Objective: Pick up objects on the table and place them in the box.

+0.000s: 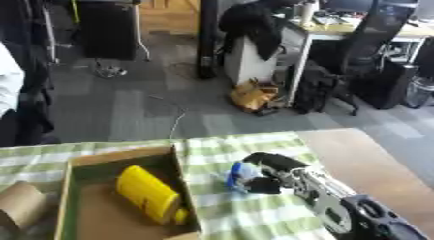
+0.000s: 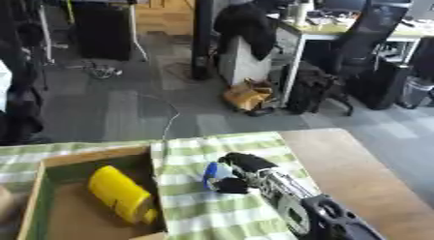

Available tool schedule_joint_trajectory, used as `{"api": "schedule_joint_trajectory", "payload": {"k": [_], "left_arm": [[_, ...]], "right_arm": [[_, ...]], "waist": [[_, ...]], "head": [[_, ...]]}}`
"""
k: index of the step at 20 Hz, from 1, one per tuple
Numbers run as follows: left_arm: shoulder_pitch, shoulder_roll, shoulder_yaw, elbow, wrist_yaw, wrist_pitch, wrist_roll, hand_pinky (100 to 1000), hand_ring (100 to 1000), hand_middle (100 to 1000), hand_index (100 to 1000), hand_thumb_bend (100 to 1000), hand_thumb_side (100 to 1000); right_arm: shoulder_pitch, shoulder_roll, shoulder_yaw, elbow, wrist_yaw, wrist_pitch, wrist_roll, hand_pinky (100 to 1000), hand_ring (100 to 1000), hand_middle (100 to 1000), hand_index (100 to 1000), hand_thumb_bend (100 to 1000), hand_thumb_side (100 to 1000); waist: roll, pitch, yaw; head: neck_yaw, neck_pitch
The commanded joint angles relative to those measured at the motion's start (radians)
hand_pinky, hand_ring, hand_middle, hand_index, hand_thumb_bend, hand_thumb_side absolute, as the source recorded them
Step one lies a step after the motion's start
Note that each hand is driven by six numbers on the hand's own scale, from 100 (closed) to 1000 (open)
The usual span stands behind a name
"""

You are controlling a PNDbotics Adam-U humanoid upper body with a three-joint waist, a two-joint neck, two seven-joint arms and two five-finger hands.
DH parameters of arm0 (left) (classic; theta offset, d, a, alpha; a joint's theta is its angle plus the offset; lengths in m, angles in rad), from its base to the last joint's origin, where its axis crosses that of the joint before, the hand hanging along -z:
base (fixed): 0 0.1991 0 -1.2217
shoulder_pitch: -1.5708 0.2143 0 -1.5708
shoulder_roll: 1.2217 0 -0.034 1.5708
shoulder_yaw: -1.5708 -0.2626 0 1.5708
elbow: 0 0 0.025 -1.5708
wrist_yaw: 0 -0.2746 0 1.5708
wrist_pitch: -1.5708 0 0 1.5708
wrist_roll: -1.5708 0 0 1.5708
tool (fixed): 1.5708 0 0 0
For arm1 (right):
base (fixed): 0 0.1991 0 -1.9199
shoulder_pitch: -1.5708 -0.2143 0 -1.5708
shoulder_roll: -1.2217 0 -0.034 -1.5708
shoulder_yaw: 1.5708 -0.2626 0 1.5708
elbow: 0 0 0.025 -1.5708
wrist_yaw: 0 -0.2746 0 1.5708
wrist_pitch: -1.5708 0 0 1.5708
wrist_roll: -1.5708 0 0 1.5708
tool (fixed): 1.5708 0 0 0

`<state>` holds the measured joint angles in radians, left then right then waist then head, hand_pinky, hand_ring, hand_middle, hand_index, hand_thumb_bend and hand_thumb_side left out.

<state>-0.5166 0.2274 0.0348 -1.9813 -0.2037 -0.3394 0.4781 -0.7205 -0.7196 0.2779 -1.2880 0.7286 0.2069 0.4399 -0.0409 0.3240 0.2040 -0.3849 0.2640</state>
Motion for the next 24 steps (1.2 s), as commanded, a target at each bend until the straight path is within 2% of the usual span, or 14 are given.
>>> {"api": "schedule_joint_trajectory", "payload": {"k": [1,7,24], "left_arm": [[-0.020,0.005,-0.002,-0.019,0.001,0.001,-0.007,924,965,937,967,100,1000],[-0.020,0.005,-0.001,-0.019,0.000,0.000,-0.006,925,965,937,966,100,1000],[-0.031,0.002,-0.001,-0.019,0.000,-0.003,-0.002,925,965,938,966,100,1000]], "right_arm": [[-0.007,-0.041,-0.018,0.007,0.007,-0.015,0.044,1000,1000,1000,1000,305,1000],[0.002,-0.051,-0.032,0.009,0.025,-0.031,0.085,1000,1000,1000,1000,317,1000],[0.018,-0.066,-0.045,0.012,0.039,-0.030,0.103,1000,1000,1000,1000,346,1000]], "waist": [[0.000,-0.012,0.003],[-0.004,-0.004,0.011],[-0.006,0.019,0.021]], "head": [[-0.010,-0.018],[-0.021,-0.025],[-0.056,-0.047]]}}
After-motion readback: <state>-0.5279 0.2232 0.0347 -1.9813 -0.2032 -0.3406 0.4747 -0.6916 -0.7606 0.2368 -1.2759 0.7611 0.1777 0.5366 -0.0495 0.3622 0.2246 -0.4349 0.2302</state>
